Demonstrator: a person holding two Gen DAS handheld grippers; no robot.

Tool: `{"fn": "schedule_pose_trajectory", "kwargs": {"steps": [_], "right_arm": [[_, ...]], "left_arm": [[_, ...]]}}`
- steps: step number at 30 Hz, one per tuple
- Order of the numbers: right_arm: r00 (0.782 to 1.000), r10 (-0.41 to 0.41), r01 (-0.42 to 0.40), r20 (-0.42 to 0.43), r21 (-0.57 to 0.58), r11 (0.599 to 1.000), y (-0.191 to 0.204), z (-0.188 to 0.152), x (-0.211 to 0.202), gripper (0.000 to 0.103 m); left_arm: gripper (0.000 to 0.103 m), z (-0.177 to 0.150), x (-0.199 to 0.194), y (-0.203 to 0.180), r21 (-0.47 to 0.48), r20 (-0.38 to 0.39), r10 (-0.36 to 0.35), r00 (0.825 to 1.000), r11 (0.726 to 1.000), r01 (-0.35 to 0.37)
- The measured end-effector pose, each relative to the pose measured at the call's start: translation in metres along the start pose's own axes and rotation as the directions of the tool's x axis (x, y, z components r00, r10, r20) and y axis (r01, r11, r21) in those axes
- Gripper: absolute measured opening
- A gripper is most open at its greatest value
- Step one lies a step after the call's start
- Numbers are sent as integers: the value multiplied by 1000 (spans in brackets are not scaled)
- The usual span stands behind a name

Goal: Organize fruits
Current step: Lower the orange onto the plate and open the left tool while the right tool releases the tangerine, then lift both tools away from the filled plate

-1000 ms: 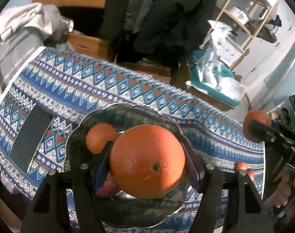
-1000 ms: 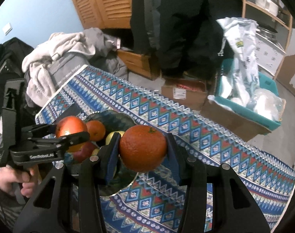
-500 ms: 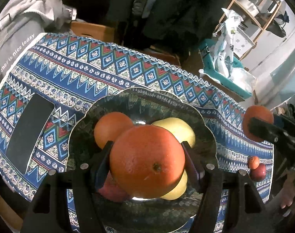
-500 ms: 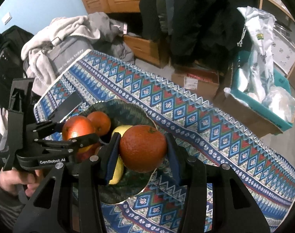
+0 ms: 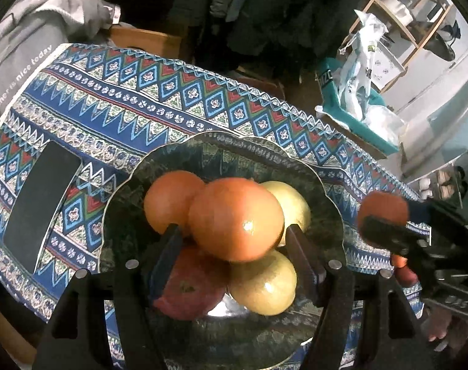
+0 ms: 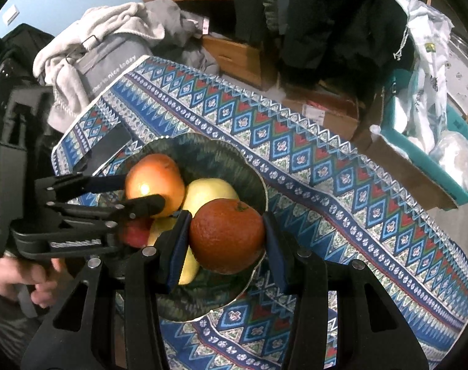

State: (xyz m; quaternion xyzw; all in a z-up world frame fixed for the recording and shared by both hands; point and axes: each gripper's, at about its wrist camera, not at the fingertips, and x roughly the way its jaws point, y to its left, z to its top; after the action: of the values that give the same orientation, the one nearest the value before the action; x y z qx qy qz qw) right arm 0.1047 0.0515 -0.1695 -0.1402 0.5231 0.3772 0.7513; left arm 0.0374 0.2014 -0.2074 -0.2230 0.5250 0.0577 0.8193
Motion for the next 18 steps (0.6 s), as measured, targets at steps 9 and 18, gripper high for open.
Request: {"fn": "schedule_pose_trajectory", "kwargs": {"steps": [9,18], "right_arm": [[998,-10,9,-58,-26,1000,5,-9,25,46],[993,-28,24,-119,-30,999,6,-17,48,46]], "left_arm": [[74,-13,-24,6,8,29,44,999,999,-44],[75,-21,-27,6,31,23,76,997,997,-77]]}}
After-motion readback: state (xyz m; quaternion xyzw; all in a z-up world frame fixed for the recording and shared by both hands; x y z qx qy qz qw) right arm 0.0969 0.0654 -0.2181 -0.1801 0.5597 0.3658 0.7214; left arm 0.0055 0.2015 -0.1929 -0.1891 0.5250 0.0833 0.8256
